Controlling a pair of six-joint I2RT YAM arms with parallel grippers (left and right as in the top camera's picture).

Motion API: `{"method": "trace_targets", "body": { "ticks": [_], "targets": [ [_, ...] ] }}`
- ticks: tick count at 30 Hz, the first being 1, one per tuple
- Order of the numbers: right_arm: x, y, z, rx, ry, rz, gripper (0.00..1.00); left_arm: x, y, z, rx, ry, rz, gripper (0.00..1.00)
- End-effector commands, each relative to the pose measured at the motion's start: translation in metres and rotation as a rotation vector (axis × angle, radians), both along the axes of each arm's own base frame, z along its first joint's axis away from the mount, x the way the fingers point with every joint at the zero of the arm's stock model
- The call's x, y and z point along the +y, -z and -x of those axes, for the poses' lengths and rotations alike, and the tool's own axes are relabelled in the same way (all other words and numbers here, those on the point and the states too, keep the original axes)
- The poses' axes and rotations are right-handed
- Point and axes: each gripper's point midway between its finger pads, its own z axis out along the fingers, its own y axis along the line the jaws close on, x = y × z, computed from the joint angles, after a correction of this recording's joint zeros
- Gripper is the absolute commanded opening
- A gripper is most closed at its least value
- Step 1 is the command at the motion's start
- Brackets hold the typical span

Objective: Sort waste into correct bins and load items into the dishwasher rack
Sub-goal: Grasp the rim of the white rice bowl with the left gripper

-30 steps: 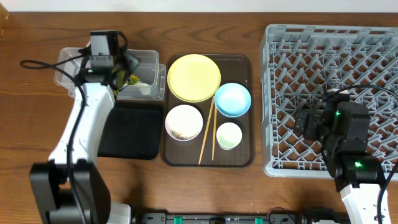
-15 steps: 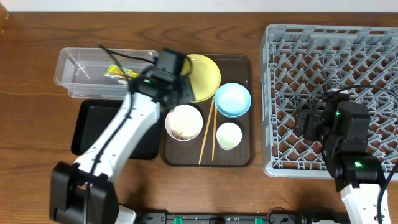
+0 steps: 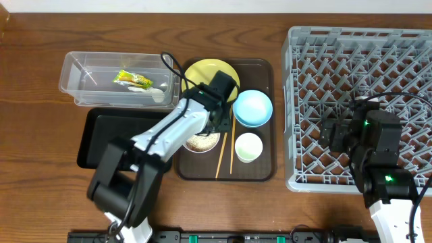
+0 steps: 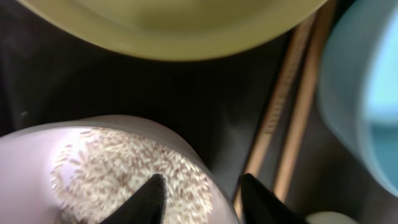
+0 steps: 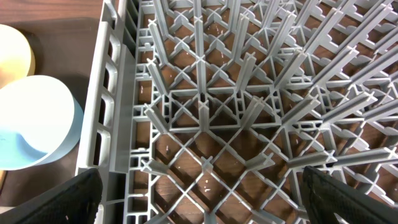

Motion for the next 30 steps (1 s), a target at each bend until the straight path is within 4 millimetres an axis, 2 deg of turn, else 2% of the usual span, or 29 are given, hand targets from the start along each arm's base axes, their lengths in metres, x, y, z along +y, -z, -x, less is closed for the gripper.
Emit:
{"method": "trace_targets", "body": {
  "ticks": [1, 6, 16, 21, 26, 30],
  "targets": [
    [0.003, -0.008, -0.003, -0.019, -0.017, 0.003, 0.99, 0.002, 0.015, 0.007, 0.028, 0.011, -0.036, 0.35],
    [0.003, -0.008, -0.003, -0.019, -0.017, 0.003, 0.99, 0.001, 0.015, 0.006, 0.023, 0.015, -0.034, 0.33],
    [0.003, -0.008, -0.002, -0.016, -0.017, 0.003, 0.99, 0.0, 0.015, 0.007, 0.025, 0.017, -0.034, 0.06],
    [0.003, -0.008, -0.002, -0.015, -0.017, 0.004, 0.99, 0.001, 0.012, 0.009, 0.031, 0.018, -0.034, 0.06],
    [0.003, -0.008, -0.002, -0.015, -0.017, 0.004, 0.99, 0.004, -0.009, 0.014, 0.019, 0.018, -0.028, 0.06],
    [0.003, -0.008, -0.002, -0.015, -0.017, 0.004, 0.99, 0.008, -0.041, 0.017, -0.03, 0.024, 0.001, 0.06]
  ]
}}
